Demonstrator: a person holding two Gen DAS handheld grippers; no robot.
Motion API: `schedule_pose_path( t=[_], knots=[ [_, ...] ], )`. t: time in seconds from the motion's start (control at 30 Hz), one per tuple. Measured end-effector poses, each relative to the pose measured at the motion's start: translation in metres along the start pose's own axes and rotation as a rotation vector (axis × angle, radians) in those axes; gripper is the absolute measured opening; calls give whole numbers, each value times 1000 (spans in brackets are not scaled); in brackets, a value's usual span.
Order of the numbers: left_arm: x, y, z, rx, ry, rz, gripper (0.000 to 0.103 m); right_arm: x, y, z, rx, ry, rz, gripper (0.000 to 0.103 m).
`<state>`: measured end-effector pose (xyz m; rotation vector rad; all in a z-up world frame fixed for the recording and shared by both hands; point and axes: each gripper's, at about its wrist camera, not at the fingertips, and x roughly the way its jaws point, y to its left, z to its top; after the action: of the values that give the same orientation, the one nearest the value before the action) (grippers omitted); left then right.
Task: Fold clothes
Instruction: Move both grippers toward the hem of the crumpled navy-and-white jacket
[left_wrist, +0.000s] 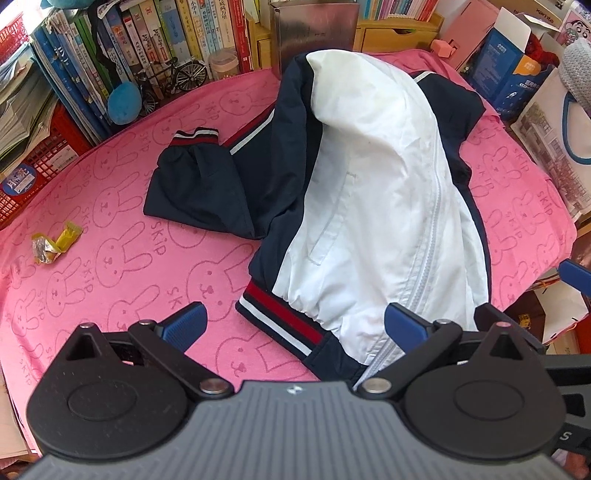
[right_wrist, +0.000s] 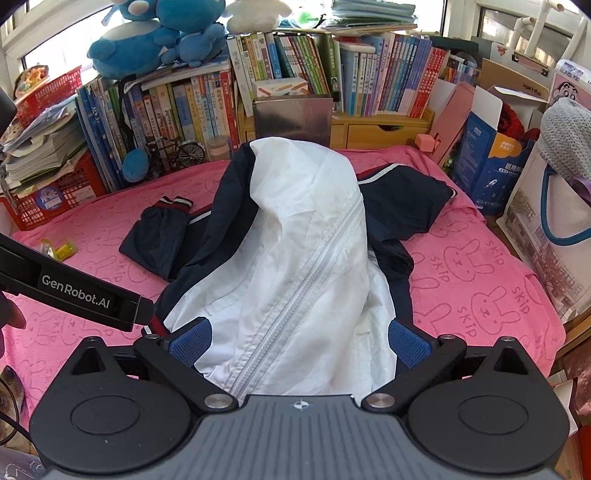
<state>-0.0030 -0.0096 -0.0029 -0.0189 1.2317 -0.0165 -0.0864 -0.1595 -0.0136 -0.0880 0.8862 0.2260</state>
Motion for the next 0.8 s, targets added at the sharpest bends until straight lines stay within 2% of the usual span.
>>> schedule_pose_path(
  t=[0.8],
  knots=[
    [5,5,2,2,30,2,103,1,-4,1,8,18,13,103]
  ],
)
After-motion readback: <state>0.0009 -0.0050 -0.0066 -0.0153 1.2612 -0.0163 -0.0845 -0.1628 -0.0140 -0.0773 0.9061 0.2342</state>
